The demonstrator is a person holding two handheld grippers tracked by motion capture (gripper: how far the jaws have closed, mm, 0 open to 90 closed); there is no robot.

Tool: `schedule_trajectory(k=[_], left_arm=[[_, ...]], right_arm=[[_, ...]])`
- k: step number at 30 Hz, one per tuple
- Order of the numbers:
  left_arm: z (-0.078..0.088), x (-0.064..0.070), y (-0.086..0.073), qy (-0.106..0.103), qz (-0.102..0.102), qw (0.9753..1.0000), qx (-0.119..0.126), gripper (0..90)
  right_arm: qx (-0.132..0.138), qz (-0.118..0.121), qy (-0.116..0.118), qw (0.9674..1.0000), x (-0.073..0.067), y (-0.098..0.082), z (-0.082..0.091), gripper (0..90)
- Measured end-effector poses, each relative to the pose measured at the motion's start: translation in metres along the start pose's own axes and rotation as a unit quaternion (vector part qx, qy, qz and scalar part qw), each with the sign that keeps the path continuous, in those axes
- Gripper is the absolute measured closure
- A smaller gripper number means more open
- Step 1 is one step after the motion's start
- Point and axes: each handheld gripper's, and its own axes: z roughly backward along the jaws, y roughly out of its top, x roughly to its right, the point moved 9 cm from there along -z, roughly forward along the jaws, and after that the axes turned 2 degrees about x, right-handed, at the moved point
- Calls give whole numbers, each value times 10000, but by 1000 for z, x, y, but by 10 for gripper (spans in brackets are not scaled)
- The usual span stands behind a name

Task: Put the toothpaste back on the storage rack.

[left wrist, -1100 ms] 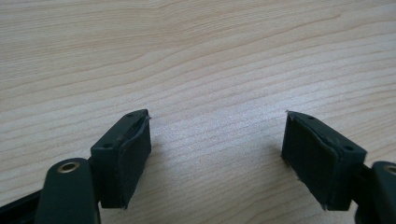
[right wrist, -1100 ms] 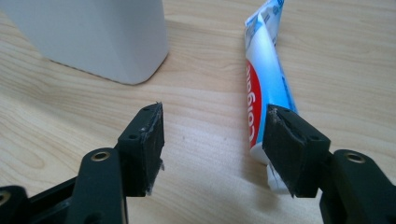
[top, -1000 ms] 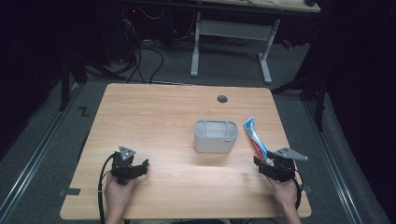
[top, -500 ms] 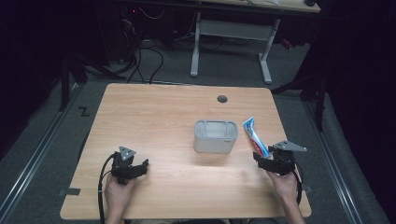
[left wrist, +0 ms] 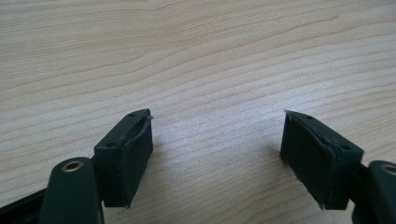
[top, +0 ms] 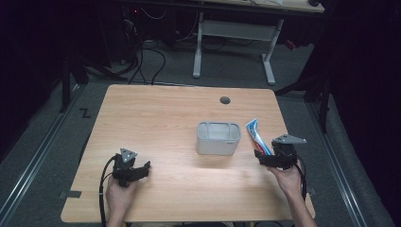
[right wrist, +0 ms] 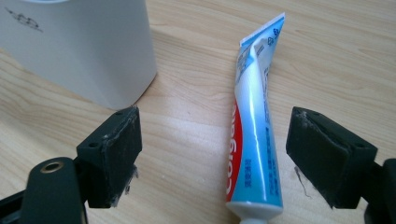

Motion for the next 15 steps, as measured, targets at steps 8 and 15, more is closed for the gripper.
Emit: schedule_trajectory(k=[8, 15], left_arm=[[0, -2, 0, 49, 79, 10000, 5, 258], [0, -2, 0, 52, 66, 10000, 7, 253]], right_arm=[[131, -49, -198, 9997, 13, 16, -5, 323], [1, -59, -325, 9995, 20, 19, -17, 407]])
